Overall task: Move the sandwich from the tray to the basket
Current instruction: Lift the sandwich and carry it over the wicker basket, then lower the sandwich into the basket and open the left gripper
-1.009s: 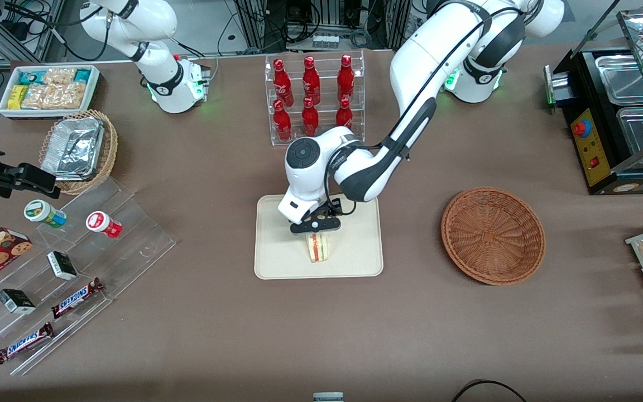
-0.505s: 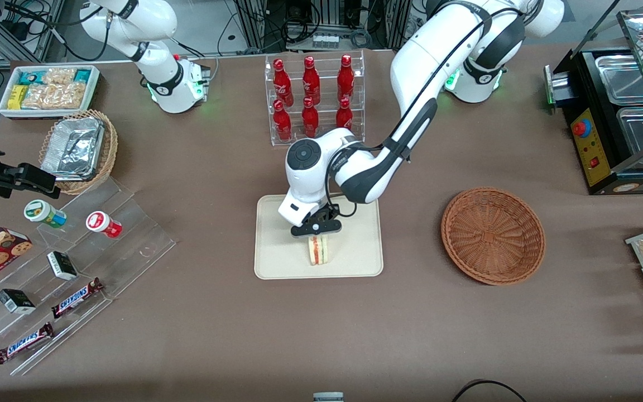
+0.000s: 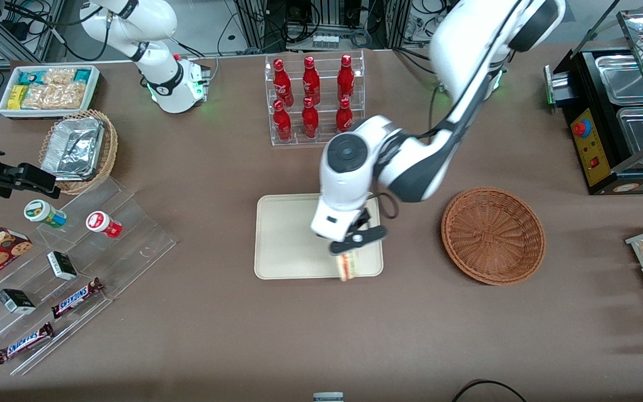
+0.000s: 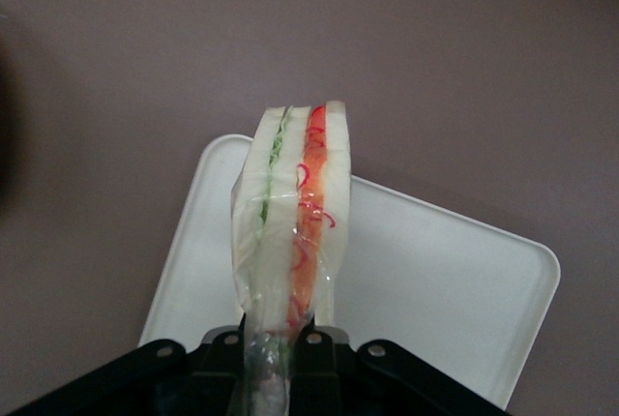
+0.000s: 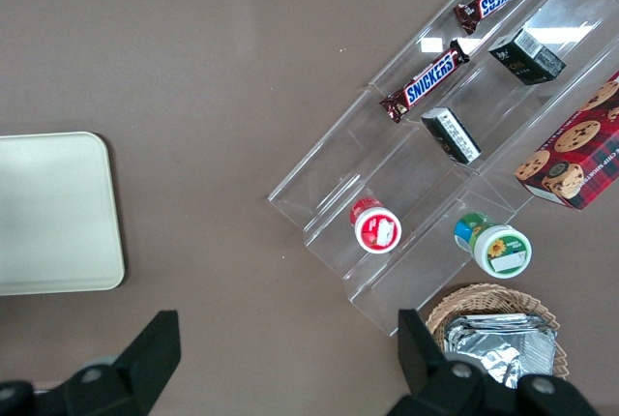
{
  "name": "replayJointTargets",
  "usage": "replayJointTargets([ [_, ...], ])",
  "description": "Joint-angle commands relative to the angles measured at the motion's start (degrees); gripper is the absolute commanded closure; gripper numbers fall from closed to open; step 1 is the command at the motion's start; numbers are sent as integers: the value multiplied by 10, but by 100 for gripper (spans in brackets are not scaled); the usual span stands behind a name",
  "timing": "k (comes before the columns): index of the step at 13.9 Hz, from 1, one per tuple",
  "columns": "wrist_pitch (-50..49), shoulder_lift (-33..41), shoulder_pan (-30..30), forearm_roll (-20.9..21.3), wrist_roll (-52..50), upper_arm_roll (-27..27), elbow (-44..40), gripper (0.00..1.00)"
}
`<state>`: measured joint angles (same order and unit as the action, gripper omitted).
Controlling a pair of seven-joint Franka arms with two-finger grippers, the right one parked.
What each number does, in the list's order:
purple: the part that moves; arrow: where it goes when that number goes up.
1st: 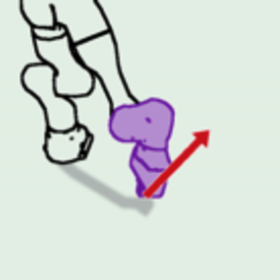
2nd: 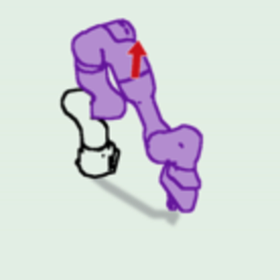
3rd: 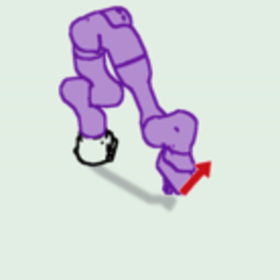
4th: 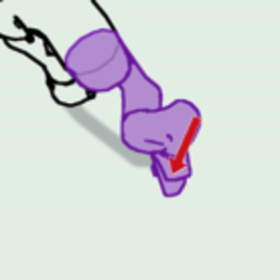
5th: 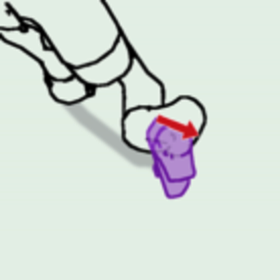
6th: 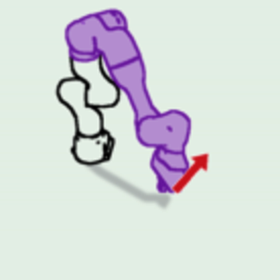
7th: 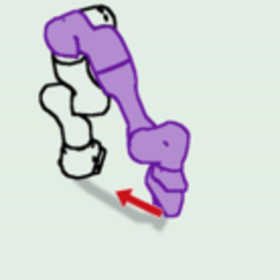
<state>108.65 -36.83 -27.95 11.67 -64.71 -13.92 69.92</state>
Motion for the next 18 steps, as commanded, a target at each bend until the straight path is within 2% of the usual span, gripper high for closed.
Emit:
replayJointTargets([
  [1,-69,81,52,-16,-4,-4,51,100],
  [3,-98,126,97,-53,3,-3,83,100],
  [6,-96,188,174,-65,4,-3,157,100],
  [10,-43,217,236,-26,6,0,273,100],
  [14,51,220,304,5,5,0,367,100],
  [18,129,215,331,24,5,1,429,100],
])
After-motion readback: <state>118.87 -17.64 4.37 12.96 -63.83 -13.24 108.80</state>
